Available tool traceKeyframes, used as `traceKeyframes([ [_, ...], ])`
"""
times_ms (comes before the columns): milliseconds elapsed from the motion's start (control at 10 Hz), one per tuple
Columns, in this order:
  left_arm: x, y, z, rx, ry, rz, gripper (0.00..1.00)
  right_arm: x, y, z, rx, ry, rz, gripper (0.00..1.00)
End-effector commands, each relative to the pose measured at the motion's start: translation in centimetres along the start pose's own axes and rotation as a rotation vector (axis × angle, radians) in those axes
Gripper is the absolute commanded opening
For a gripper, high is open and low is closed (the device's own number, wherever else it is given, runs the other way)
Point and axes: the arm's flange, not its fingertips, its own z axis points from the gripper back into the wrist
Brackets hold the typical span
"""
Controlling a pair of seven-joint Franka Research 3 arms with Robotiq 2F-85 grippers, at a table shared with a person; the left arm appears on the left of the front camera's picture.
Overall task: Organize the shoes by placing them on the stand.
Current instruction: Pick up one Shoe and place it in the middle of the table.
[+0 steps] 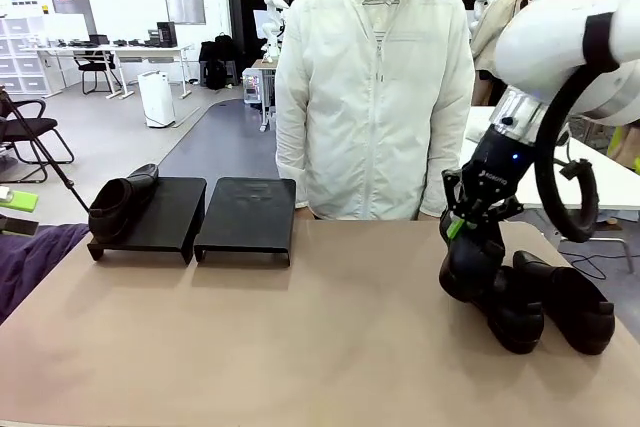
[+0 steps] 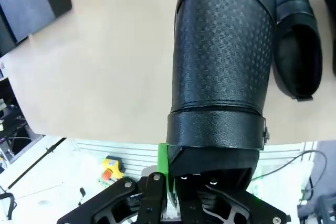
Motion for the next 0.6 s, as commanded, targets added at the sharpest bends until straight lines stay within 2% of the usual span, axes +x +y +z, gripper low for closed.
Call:
traceKeyframes([
  [0, 0.1, -0.3, 0.0, -0.015, -0.013, 0.006, 1.00, 2.3, 0.8, -2.1, -0.035, -0.018, -0.004, 0.00],
  [200, 0.1, -0.3, 0.0, -0.015, -0.013, 0.006, 1.00, 0.9, 0.2, -1.7, -0.011, 0.006, -0.002, 0.00],
  [300, 0.1, -0.3, 0.0, -0.015, -0.013, 0.006, 1.00, -0.4, 3.4, -4.1, -0.080, -0.002, 0.099, 0.00],
  [500, 0.1, -0.3, 0.0, -0.015, -0.013, 0.006, 1.00, -3.0, 8.7, -7.7, -0.131, 0.015, 0.275, 0.00],
])
